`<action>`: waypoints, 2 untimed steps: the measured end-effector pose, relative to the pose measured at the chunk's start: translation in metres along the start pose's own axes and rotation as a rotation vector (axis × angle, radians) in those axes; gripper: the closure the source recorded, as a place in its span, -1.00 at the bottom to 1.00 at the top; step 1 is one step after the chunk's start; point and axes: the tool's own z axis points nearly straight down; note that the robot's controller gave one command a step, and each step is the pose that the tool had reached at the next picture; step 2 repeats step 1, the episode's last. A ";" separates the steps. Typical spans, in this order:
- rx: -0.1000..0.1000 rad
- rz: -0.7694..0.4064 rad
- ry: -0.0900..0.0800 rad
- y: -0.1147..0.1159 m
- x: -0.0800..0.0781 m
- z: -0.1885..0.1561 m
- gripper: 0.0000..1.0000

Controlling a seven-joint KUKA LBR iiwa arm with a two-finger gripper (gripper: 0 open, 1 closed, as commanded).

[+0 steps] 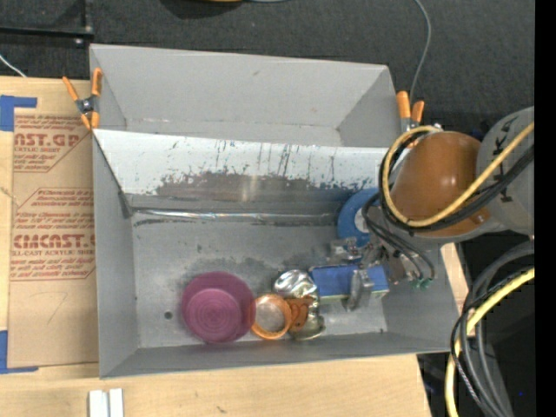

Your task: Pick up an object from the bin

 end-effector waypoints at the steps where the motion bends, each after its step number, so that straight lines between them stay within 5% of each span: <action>1: -0.002 0.000 0.005 0.001 0.001 -0.013 1.00; 2: -0.002 0.000 0.005 0.001 0.001 -0.013 1.00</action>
Offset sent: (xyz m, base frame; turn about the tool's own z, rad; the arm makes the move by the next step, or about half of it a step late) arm 0.0000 -0.0001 0.0600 0.0000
